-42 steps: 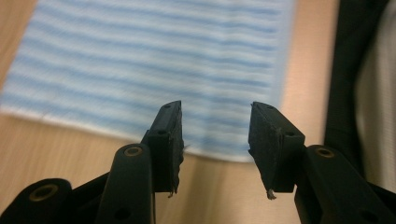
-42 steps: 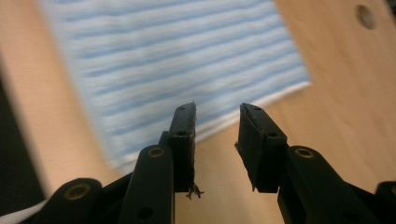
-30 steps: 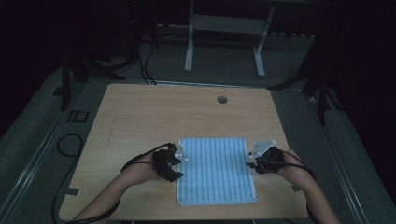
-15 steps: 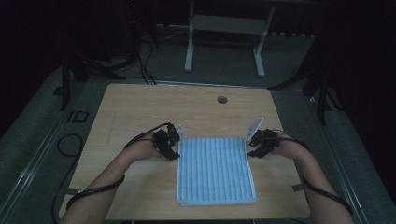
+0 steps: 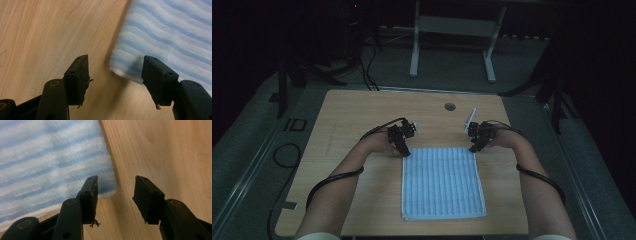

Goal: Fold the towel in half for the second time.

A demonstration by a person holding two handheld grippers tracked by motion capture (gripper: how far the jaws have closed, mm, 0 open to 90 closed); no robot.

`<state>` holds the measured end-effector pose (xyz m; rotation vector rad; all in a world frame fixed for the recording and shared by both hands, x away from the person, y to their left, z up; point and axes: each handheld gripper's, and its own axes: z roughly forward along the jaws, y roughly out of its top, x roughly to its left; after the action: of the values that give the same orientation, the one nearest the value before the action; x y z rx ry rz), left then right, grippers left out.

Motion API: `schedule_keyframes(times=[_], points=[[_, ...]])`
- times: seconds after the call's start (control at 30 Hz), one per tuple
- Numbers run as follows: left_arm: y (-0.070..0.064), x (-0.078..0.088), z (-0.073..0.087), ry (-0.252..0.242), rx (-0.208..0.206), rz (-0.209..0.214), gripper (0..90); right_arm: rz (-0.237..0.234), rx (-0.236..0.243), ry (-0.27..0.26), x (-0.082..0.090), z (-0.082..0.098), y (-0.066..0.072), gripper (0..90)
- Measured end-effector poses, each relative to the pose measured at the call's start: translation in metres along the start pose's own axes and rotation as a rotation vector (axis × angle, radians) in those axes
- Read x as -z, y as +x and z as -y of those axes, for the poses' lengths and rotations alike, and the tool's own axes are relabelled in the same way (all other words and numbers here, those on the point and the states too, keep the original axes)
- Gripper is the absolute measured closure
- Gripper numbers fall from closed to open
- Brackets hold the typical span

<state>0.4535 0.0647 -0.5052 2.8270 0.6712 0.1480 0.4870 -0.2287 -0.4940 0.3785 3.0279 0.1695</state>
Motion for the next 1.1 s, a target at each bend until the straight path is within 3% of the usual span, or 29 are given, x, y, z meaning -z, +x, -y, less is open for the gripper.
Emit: schedule_keyframes(times=[0.1,0.3,0.4,0.43,0.47,0.57,0.63,0.7,0.77,0.9,1.03,1.1], points=[[0.005,-0.008,-0.002,-0.002,0.023,0.022,39.8,-0.016,0.01,0.054,-0.011,-0.001,-0.001,55.5],[0.008,-0.018,-0.005,-0.026,0.02,0.042,43.8,-0.03,0.018,0.064,-0.02,0.001,0.002,59.1],[0.007,-0.018,-0.006,-0.03,-0.005,0.058,52.6,-0.041,0.009,0.053,-0.02,0.002,0.002,66.2],[0.007,-0.018,-0.006,-0.032,-0.01,0.064,59.6,-0.056,0.003,0.047,-0.02,0.003,0.002,73.6],[0.006,-0.018,-0.006,-0.034,-0.006,0.08,59.6,-0.056,0.003,0.047,-0.02,0.003,0.002,73.6],[0.004,-0.017,-0.006,-0.037,-0.028,0.115,74.9,-0.085,-0.001,0.047,-0.02,0.003,0.004,81.9],[0.004,-0.014,-0.007,-0.035,-0.03,0.072,83.0,-0.066,0.009,0.059,-0.019,0.002,0.004,83.7],[0.008,-0.009,-0.006,-0.059,-0.014,0.051,85.3,-0.015,0.001,0.058,-0.014,-0.002,0.002,84.4],[0.014,0.001,-0.004,-0.091,0.001,0.03,85.5,-0.003,-0.002,0.055,-0.011,-0.003,0.001,84.4],[0.022,0.025,-0.002,-0.132,0.017,-0.025,85.6,0.093,-0.021,-0.009,0.019,-0.015,-0.005,84.4],[0.023,0.052,0.001,-0.183,0.017,-0.072,85.5,0.134,0.004,-0.035,0.039,-0.02,-0.003,84.4],[0.022,0.066,0.005,-0.211,0.012,-0.071,85.5,0.155,0.018,-0.049,0.049,-0.023,-0.001,84.4]])
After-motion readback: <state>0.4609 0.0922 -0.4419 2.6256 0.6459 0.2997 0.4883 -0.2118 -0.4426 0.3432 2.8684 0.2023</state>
